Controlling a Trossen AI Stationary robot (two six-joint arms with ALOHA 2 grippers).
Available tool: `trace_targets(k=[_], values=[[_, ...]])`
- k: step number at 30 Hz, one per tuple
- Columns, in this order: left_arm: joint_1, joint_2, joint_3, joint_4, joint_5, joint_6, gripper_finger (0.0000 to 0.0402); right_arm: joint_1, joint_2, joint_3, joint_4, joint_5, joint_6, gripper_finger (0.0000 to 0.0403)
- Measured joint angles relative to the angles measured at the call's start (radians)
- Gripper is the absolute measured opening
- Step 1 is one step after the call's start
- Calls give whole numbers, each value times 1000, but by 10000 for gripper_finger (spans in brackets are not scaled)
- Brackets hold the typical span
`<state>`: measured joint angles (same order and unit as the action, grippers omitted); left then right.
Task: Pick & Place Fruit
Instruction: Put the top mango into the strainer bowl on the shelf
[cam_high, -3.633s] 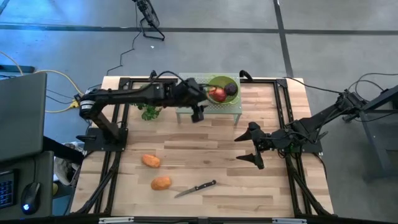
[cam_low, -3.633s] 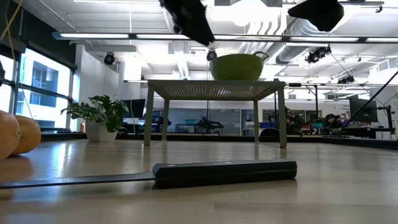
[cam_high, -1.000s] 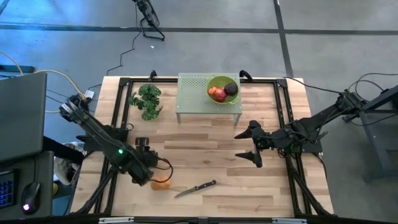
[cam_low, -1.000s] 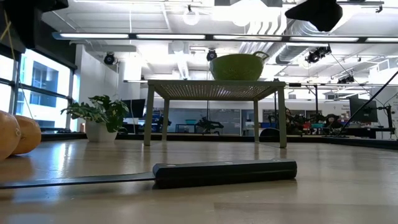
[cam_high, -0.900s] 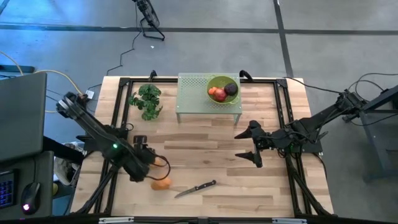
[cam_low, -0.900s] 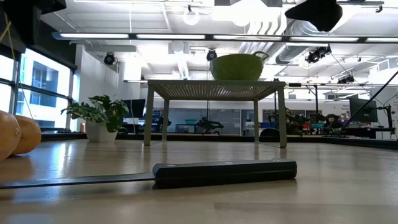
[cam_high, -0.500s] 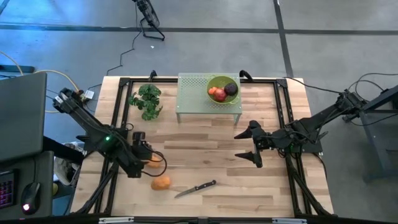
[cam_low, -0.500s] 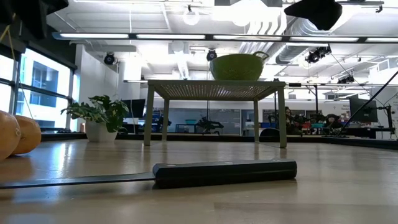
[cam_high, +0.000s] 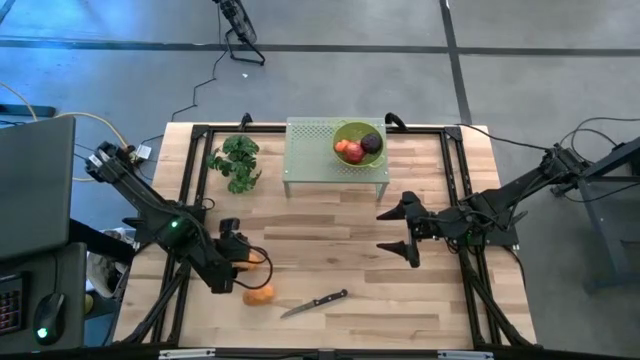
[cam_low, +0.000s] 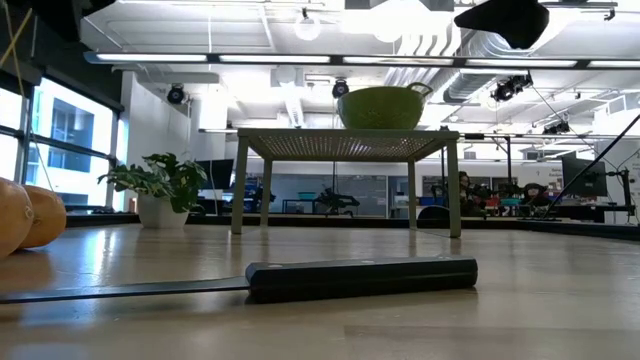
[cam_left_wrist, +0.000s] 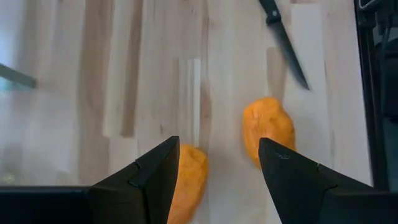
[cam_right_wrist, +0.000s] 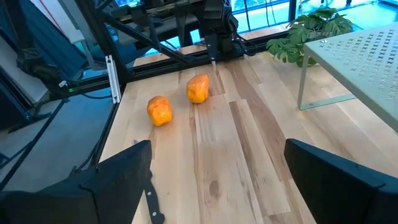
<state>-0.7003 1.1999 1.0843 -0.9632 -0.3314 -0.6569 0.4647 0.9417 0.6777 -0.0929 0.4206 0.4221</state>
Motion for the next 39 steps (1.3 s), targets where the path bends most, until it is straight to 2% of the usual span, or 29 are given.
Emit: trace_targets(k=[10,20,39], values=[[0,74,0,-9,-7,-91,214,0,0,0,8,0,0,362],[0,89,0,-40,33,159,214,0,0,0,7,0,0,362],[0,89,0,-26,21,160,214,0,0,0,1,-4,0,362]])
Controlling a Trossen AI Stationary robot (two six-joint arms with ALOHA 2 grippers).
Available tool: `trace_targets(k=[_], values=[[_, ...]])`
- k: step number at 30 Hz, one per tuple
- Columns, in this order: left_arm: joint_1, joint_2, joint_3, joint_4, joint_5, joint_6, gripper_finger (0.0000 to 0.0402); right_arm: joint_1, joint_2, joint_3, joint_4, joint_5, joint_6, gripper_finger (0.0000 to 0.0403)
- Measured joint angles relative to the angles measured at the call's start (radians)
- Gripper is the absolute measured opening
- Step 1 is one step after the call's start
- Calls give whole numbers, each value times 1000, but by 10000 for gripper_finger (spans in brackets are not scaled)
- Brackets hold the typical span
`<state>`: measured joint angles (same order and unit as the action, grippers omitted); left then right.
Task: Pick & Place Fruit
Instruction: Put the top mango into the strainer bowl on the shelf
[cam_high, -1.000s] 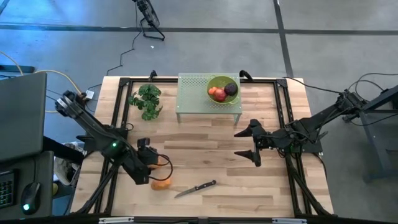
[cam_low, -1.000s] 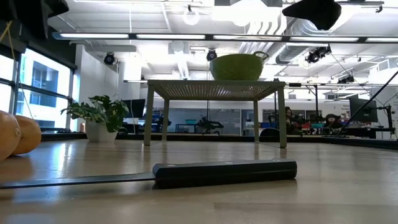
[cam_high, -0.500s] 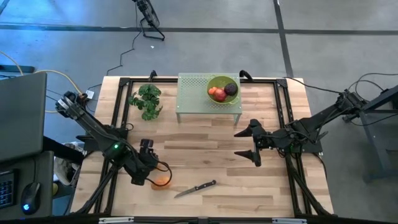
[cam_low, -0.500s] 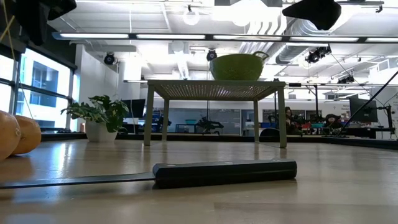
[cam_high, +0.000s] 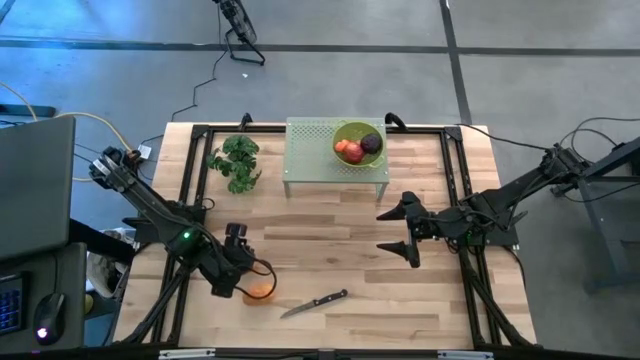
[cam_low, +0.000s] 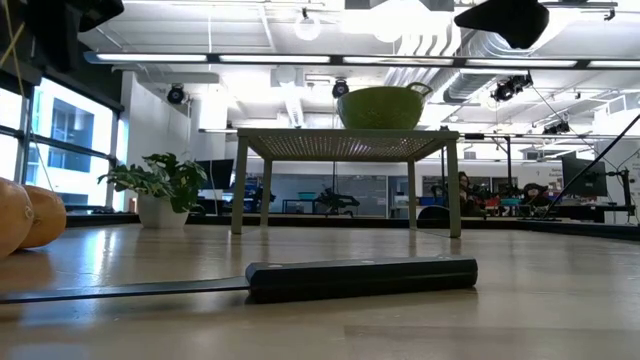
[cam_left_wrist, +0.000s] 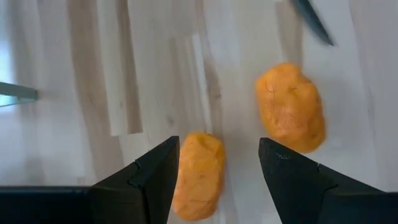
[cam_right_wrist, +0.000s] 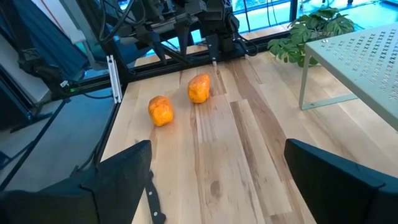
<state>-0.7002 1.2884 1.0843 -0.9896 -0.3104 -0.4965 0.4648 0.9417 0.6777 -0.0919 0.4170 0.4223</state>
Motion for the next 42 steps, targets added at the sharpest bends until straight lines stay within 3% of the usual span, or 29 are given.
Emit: trace_targets(k=[9,16,20,26,39,42], values=[[0,0,0,-50,-46,70,214,0,0,0,-21,-1,0,362],[0,0,0,-113,-33,37,226,0,0,0,-26,-5,0,362],[0,-1,0,-180,-32,-5,281,0,0,0,-26,-7,0,362],[0,-1,0,-189,-32,59,389,0,0,0,-26,-8,0,362],[0,6,-34,-128,-40,92,375,0,0,0,-25,-8,0,362],[7,6,-34,-135,-78,275,375,0,0,0,-25,-6,0,362]])
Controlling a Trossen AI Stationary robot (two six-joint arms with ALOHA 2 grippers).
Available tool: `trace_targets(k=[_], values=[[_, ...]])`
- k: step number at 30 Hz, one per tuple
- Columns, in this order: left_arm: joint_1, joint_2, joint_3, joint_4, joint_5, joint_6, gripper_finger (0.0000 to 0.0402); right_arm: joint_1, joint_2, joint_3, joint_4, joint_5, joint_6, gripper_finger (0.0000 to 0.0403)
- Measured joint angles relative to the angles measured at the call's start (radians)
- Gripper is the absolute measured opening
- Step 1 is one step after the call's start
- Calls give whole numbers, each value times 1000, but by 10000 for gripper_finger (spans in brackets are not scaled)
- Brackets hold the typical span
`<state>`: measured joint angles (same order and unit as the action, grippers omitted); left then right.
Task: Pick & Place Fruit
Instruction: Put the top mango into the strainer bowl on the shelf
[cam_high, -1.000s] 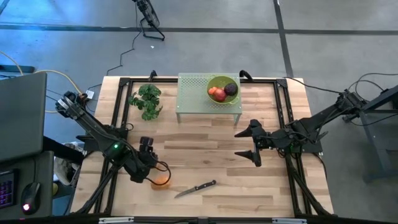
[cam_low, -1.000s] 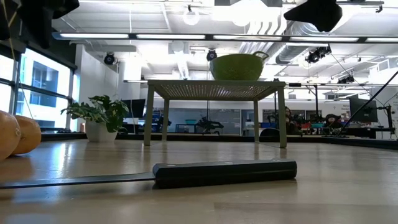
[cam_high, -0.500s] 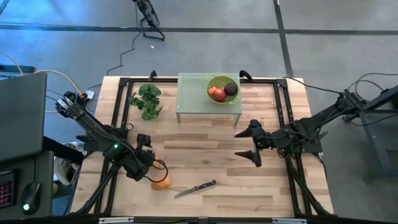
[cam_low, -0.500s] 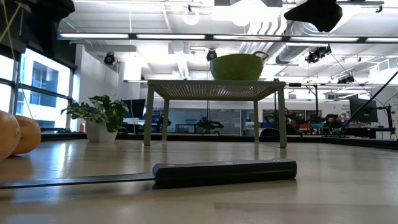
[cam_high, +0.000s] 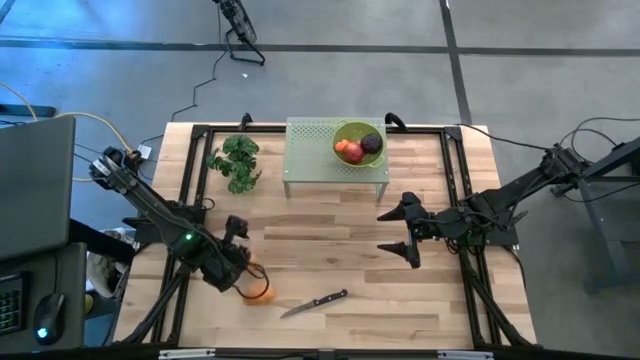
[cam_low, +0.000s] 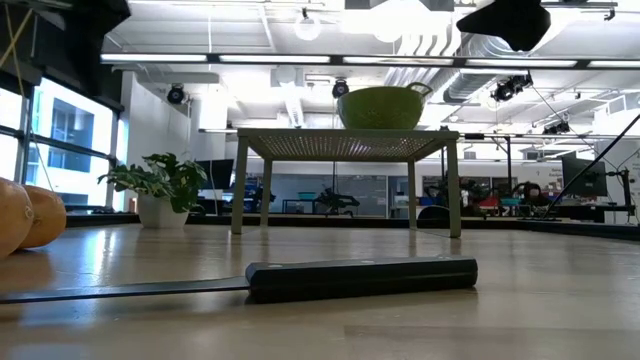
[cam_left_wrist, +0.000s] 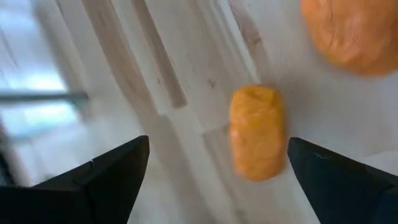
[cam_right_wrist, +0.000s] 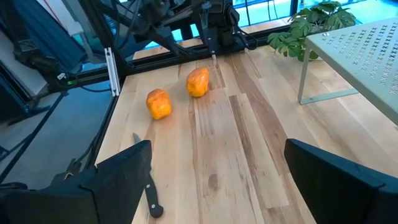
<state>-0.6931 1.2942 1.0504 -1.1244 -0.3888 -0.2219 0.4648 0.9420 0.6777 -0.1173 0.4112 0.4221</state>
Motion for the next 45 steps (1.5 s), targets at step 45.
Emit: trace_targets(k=[45], values=[[146,44,-178,193,302,-37,375,0,0,0,24,6,1,362]])
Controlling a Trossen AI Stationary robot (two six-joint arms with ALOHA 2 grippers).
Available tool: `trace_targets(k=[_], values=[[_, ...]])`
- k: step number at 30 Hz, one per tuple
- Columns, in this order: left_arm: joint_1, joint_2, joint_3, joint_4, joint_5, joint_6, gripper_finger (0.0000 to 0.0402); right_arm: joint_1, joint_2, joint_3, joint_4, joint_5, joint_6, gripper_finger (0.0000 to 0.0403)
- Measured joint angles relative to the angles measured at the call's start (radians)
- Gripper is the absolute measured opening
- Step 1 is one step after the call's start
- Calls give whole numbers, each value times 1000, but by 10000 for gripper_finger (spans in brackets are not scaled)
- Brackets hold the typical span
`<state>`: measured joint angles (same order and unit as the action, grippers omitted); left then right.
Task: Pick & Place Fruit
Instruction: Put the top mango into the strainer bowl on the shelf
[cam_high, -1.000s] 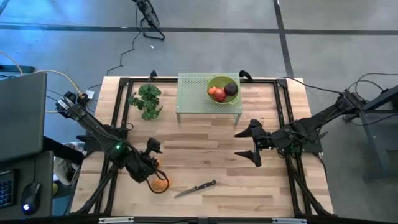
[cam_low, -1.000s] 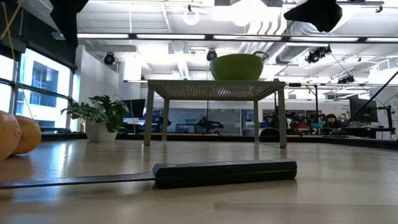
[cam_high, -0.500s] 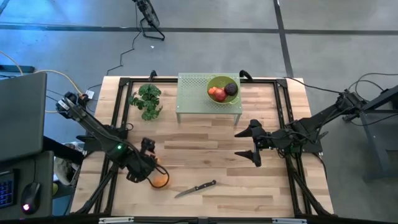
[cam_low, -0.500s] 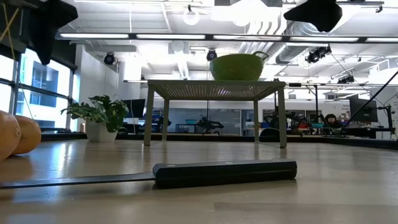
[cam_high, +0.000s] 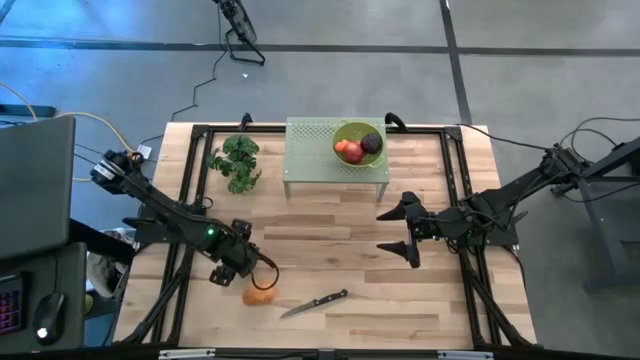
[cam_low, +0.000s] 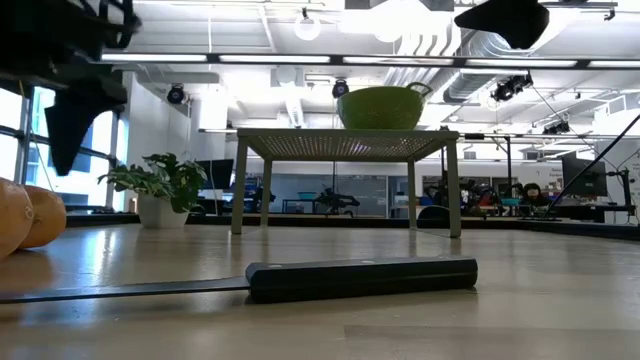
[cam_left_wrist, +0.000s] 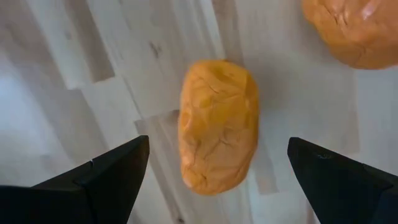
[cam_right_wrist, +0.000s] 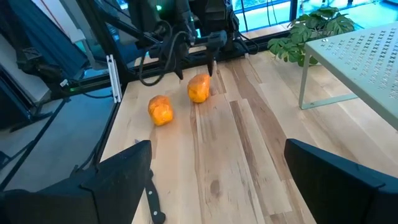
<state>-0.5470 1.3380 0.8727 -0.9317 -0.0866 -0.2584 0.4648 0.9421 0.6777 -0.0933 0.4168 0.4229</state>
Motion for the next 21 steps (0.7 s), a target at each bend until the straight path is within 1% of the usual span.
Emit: trace_targets(k=[7,11,16,21], values=[[13,16,-68,103,15,25,375,0,0,0,0,0,0,362],[11,37,-88,114,24,25,375,0,0,0,0,0,0,362],[11,60,-116,175,45,25,375,0,0,0,-1,0,0,362],[11,66,-117,183,47,17,375,0,0,0,-1,0,0,362]])
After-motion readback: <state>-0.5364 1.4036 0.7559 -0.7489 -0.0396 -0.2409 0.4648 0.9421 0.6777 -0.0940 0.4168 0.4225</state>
